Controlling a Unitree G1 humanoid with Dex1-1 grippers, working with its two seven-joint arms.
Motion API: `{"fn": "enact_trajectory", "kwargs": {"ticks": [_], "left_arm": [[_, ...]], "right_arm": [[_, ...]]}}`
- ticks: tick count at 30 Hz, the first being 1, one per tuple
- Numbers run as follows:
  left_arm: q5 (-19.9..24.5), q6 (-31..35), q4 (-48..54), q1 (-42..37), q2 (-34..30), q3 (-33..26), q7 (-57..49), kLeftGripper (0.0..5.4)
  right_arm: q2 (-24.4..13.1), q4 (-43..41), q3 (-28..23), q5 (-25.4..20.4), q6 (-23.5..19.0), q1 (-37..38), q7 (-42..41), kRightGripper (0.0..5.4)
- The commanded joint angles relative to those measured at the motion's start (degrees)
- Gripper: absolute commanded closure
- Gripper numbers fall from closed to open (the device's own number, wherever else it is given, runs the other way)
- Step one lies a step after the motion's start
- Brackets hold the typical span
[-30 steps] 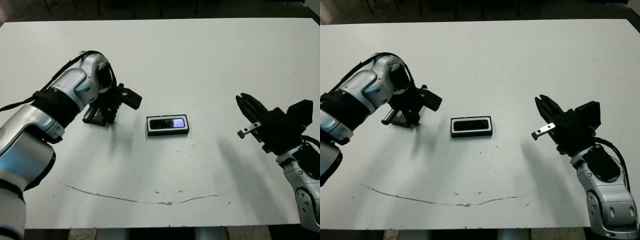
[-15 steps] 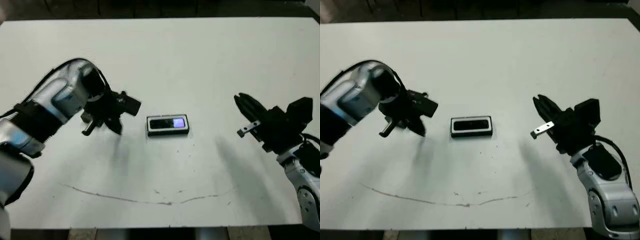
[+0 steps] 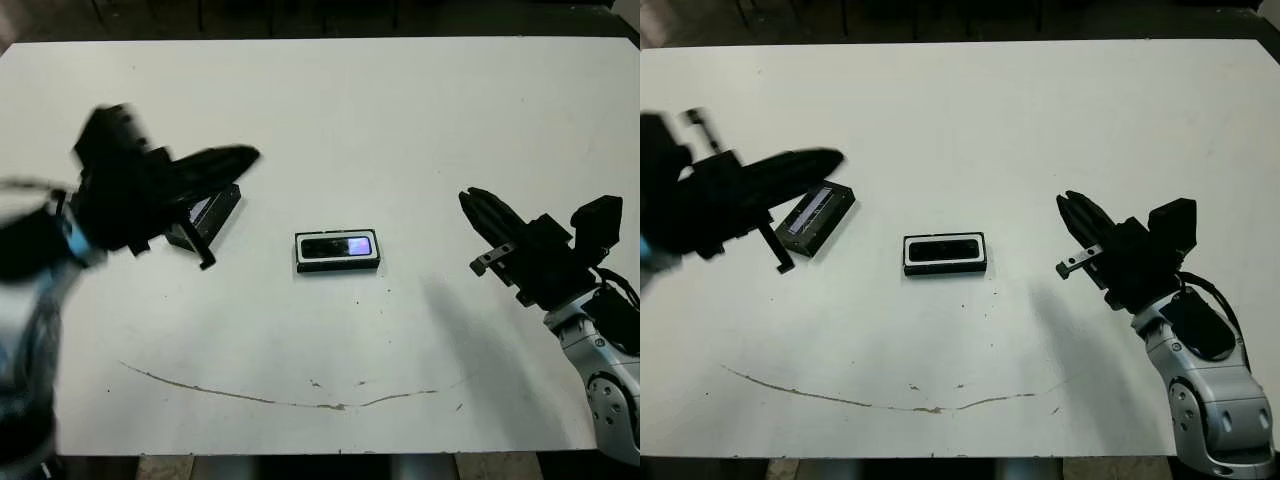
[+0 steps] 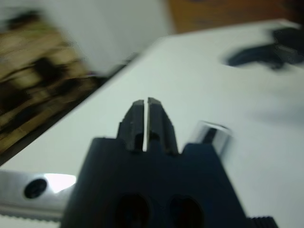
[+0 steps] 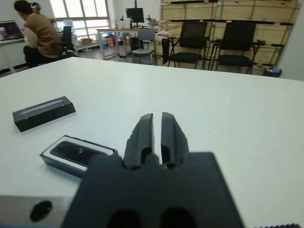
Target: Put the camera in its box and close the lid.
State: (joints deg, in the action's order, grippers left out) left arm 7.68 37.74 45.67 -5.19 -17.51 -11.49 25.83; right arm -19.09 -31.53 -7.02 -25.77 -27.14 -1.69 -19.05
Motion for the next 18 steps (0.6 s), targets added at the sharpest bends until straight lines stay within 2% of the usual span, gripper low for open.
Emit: {"fn": "enact_trajectory", "kwargs": {"ticks": [1,8,14,18], "left_arm": [[-1.8,3.1,1.0,5.1,-0.7,-0.2,-3.9,4.77],[-1.9,-1.1,-5.3,8.3,-2.8,1.2,-4.8,3.53],[7.6,2.8,-10.8,4.0,-1.6,-1.4,-3.0,2.44],[10.6,3.1,-13.9,1.5,-1.8,-1.4,-3.6,1.73]], "right_arm": [[1.2,-2.7,1.1,-0.1,-2.6,1.0,2.7,5.40],[0.8,0.5,1.2,-0.4,-1.7,0.8,1.2,5.40],[0.4,0.5,1.5,0.6,-1.1,1.1,1.2,5.40],[0.9,-1.4,1.2,-0.6,-2.0,1.1,1.6,5.40]]}}
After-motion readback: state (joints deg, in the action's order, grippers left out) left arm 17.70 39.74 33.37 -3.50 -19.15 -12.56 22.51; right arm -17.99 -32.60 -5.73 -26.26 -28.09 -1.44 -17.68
